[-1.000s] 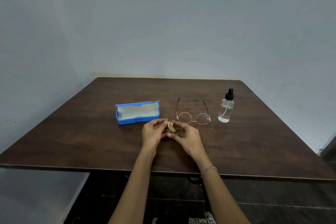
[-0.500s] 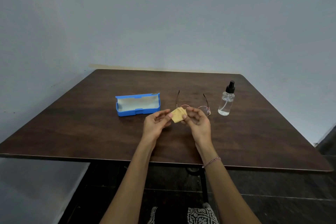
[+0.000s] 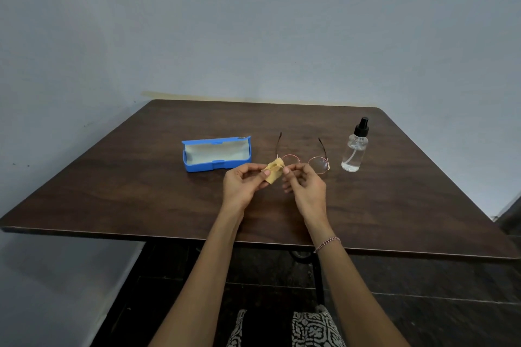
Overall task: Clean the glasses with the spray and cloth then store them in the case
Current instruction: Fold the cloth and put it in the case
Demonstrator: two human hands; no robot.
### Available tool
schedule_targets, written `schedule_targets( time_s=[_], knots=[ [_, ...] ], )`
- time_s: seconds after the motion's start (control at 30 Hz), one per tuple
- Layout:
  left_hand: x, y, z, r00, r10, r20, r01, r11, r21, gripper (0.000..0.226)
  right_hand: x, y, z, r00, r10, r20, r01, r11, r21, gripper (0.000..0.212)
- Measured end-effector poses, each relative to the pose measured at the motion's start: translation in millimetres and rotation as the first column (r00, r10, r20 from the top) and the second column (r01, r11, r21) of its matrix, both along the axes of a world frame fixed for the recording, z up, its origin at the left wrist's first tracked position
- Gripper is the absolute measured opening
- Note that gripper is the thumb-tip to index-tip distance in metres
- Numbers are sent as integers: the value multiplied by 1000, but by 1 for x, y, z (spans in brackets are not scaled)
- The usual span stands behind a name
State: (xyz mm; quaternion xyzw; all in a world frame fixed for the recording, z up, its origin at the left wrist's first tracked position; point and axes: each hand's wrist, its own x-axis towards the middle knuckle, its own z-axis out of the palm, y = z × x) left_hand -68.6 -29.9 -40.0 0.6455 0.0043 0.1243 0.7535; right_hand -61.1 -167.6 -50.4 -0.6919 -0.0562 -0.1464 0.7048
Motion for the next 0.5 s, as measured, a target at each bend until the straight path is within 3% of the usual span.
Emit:
schedule_targets(
  time_s=[0.2,0.5],
  knots=[
    [-4,-1,-1,991,-85,103,70,987,145,14,0,1,0,997,69,19,-70,996,63,5],
    [-5,-5,3,997,-52,62,49,998,42,2,4,-2,-3,996,79,-41,-76,995,67,15]
  ],
)
